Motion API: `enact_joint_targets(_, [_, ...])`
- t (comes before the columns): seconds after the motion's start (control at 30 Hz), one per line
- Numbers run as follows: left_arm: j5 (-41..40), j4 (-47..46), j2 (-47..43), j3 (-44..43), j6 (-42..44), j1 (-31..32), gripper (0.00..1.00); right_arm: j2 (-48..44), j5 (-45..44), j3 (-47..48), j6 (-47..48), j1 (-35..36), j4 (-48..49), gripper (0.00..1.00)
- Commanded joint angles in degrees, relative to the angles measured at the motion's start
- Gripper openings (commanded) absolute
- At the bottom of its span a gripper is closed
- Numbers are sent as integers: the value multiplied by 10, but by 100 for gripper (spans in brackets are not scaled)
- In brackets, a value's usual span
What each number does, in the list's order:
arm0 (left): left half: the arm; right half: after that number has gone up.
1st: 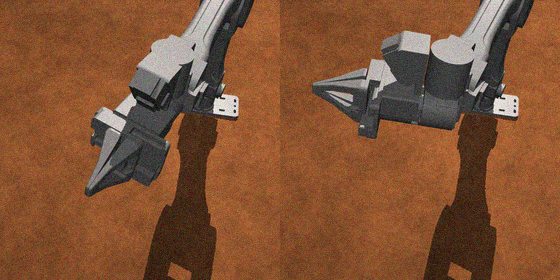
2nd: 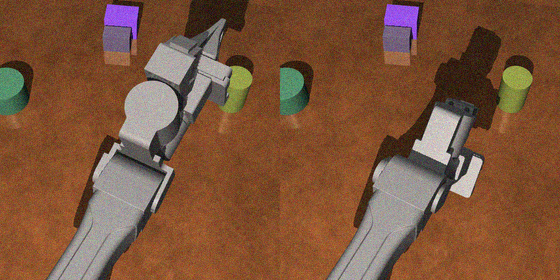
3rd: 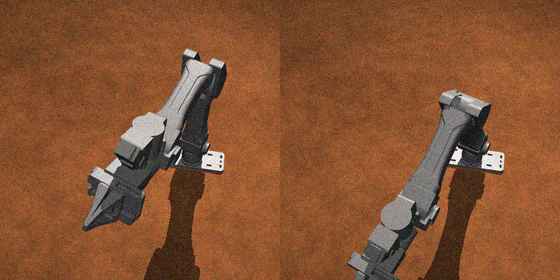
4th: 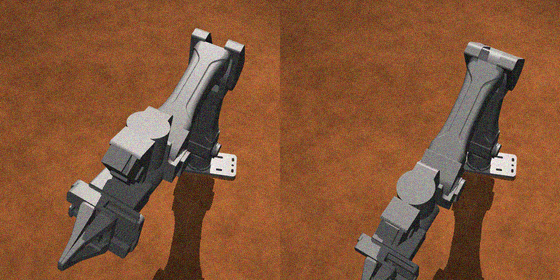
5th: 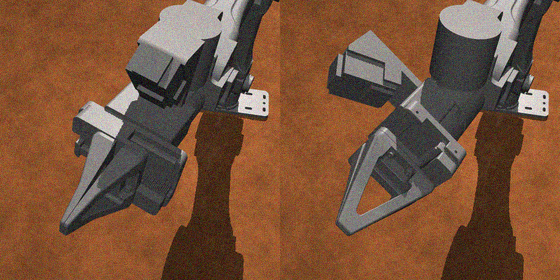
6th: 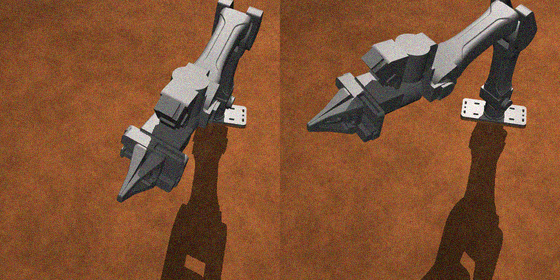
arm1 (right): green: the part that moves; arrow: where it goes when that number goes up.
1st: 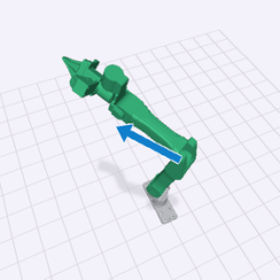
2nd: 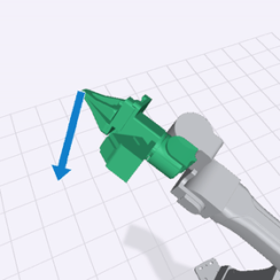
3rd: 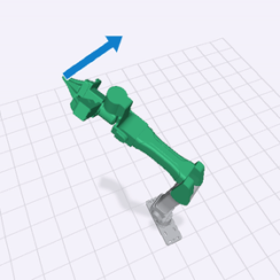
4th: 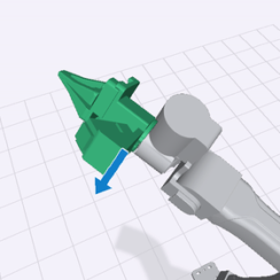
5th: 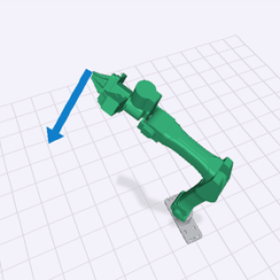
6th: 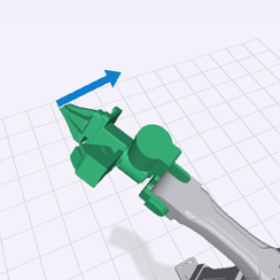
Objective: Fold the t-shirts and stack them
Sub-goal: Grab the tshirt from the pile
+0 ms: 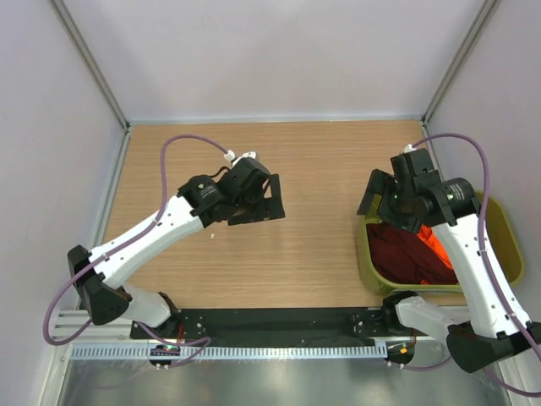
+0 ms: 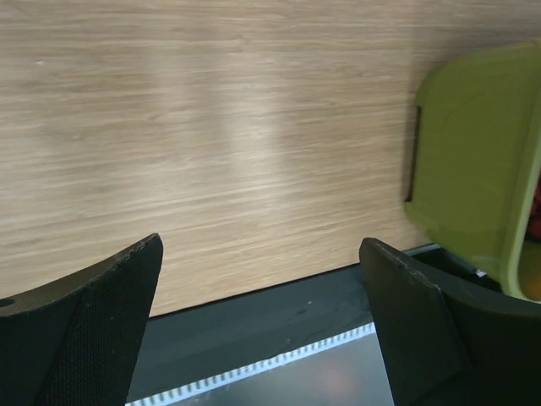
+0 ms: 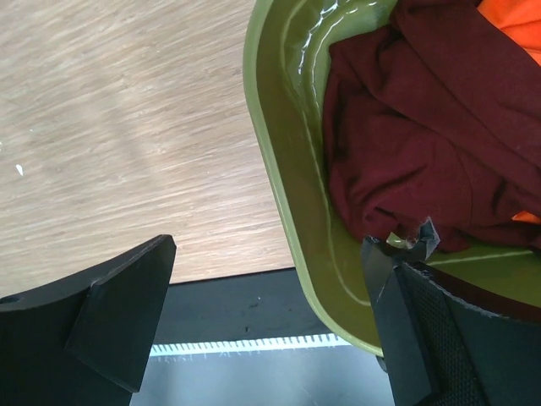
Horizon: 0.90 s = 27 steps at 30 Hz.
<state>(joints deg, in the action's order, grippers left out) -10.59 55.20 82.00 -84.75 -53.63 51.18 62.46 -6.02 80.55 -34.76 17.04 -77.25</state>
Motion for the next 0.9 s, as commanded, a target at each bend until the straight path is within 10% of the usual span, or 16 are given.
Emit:
enact_joint_targets(0.0, [-39, -19, -97, 52, 42, -20, 100, -33, -21, -11, -29, 1, -106, 100])
enact_joint_targets(0.3, [138, -40, -198, 115, 143, -175, 93, 11, -160, 59, -54, -17, -145, 80])
enact_joint_targets(0.6, [171, 30, -153, 59, 298, -190, 82, 38, -83, -11, 35, -296, -69, 63])
enact_joint_targets(0.87, [176, 18, -181, 85, 350, -186, 82, 80, -128, -91, 39, -348, 42, 47])
